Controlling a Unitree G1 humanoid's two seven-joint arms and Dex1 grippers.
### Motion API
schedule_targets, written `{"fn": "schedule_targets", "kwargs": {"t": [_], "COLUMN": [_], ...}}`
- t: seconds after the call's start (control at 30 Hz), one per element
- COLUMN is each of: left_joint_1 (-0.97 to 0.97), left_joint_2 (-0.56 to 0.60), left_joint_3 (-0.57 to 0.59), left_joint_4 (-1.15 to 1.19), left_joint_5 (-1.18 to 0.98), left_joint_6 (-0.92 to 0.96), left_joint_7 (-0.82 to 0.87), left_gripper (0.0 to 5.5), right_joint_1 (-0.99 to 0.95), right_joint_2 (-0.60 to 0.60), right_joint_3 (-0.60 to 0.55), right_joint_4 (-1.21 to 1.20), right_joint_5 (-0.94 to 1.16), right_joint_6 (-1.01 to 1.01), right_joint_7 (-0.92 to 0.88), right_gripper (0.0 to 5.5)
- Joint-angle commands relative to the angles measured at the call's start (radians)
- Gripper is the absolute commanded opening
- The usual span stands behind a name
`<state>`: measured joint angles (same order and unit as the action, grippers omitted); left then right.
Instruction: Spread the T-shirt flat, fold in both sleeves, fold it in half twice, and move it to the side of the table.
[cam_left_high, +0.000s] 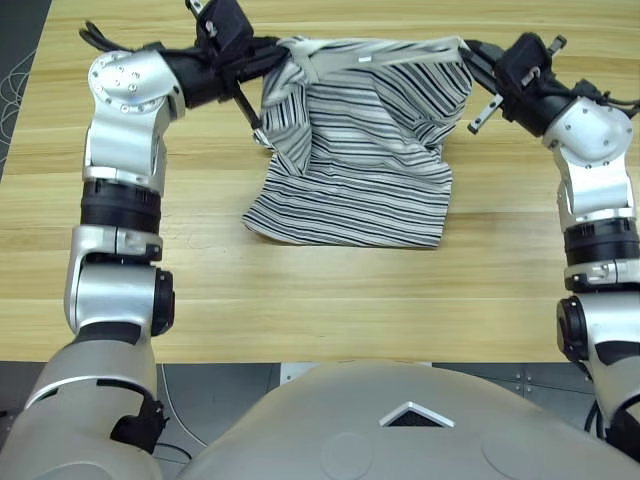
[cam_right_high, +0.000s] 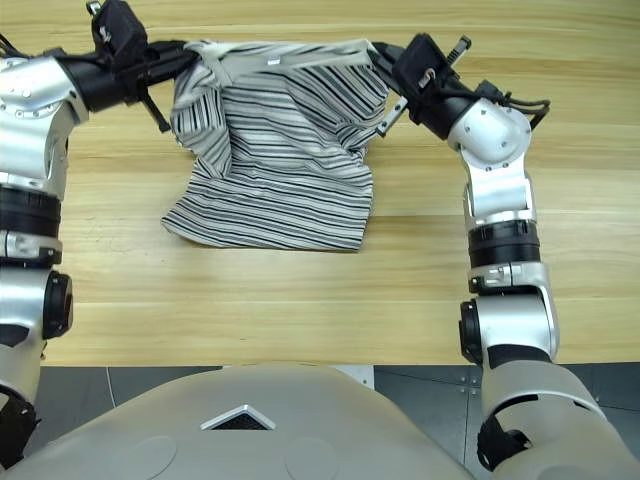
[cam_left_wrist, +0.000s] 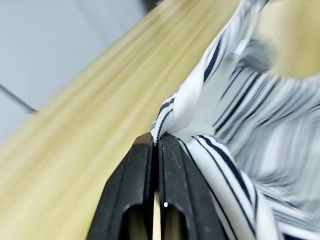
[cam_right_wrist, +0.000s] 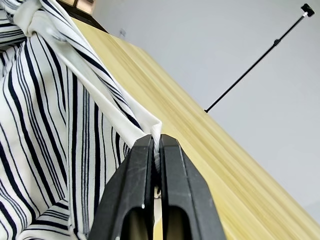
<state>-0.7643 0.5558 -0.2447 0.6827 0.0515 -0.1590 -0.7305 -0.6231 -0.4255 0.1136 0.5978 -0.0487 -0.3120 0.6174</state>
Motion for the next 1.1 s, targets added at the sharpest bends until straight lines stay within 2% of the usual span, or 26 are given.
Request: {"fn": "schedule_targets", "kwargs": {"t": [0.03,0.1,0.17,0.33,0.43,0.6,0.7,0.87,1.0,1.1], "left_joint_1": [-0.37,-0.482,-0.564,-0.675,-0.685,-0.595,-0.478,-0.321,-0.297,-0.199], "left_joint_2": [-0.015,-0.042,-0.062,-0.083,-0.086,-0.083,-0.061,0.065,0.157,0.192], "left_joint_3": [-0.215,-0.258,-0.247,-0.184,-0.133,-0.084,-0.098,-0.066,-0.024,-0.017], "left_joint_4": [0.434,0.542,0.612,0.693,0.7,0.688,0.673,0.599,0.522,0.358], "left_joint_5": [0.415,0.49,0.498,0.484,0.453,0.419,0.416,0.344,0.271,0.171], "left_joint_6": [-0.19,-0.166,-0.129,-0.069,-0.065,-0.175,-0.298,-0.506,-0.544,-0.544], "left_joint_7": [0.512,0.652,0.702,0.711,0.672,0.498,0.31,-0.02,-0.172,-0.37], "left_gripper": [0.1,0.1,0.1,0.1,0.1,0.1,0.1,0.1,0.1,0.1], "right_joint_1": [-0.408,-0.545,-0.647,-0.78,-0.804,-0.775,-0.718,-0.61,-0.532,-0.408], "right_joint_2": [0.035,0.05,0.061,0.066,0.06,0.055,0.046,-0.005,-0.037,-0.05], "right_joint_3": [-0.004,-0.006,-0.009,-0.013,-0.03,-0.057,-0.064,-0.106,-0.123,-0.119], "right_joint_4": [0.456,0.586,0.665,0.757,0.766,0.758,0.747,0.696,0.621,0.467], "right_joint_5": [-0.09,-0.112,-0.128,-0.176,-0.182,-0.172,-0.167,-0.113,-0.074,-0.009], "right_joint_6": [-0.003,0.021,0.046,0.088,0.086,0.049,0.017,-0.054,-0.103,-0.104], "right_joint_7": [-0.188,-0.28,-0.357,-0.463,-0.454,-0.323,-0.21,-0.006,0.121,0.3], "right_gripper": [0.13,0.13,0.13,0.13,0.13,0.13,0.13,0.13,0.13,0.13]}}
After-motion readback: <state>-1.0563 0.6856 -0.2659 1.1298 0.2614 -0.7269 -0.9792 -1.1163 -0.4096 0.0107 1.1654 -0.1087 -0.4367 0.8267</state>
